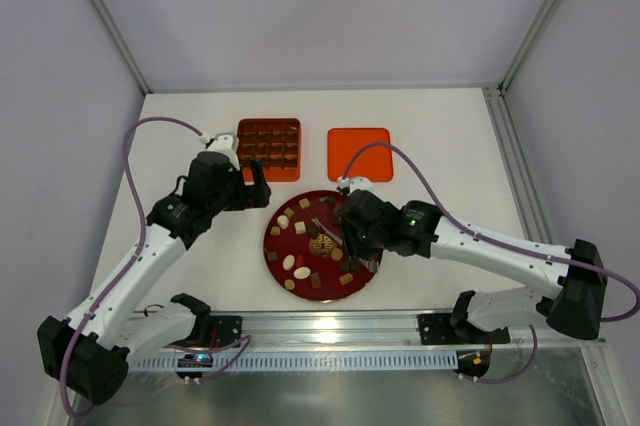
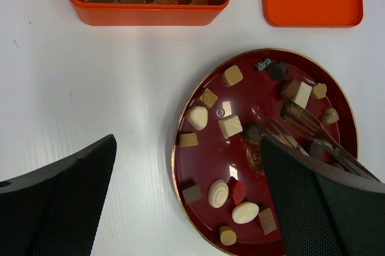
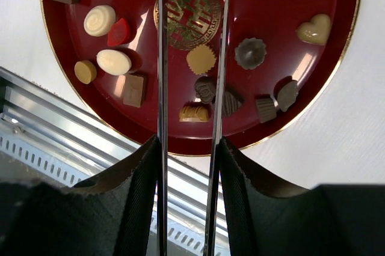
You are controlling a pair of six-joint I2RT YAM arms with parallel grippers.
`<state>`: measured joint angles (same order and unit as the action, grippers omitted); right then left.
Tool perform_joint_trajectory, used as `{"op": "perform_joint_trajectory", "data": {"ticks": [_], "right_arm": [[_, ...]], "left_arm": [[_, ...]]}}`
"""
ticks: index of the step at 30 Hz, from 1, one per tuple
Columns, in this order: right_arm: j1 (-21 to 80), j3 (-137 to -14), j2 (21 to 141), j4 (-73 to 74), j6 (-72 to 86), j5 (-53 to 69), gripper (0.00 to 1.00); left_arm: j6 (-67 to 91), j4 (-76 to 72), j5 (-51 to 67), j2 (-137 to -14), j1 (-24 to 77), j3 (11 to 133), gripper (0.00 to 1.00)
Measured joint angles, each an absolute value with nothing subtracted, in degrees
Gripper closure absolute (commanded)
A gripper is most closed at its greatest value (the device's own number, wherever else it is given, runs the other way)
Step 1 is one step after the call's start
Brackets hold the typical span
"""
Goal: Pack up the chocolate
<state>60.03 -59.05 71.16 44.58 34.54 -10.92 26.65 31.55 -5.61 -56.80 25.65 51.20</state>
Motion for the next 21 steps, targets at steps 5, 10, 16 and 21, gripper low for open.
{"op": "perform_joint_trajectory", "data": {"ticks": [5,10,16,21], "right_arm": [[62.3,-60.6,73.7,44.4,34.7,-10.8,0.55],[63.3,-62.0,75.0,44.2,34.7,-10.8,0.56],[64.1,-62.7,77.4,44.3,34.6,-10.8,0.56],[64.7,-62.7,78.8,44.4,34.6,-10.9,0.57]], "left_arm": [[26.6,31.6,-6.0,-56.8,25.6,51.2,0.0],[26.6,31.6,-6.0,-56.8,25.6,51.2,0.0],[26.6,31.6,-6.0,-56.8,25.6,51.2,0.0],[26.6,31.6,-6.0,-56.8,25.6,51.2,0.0]]}}
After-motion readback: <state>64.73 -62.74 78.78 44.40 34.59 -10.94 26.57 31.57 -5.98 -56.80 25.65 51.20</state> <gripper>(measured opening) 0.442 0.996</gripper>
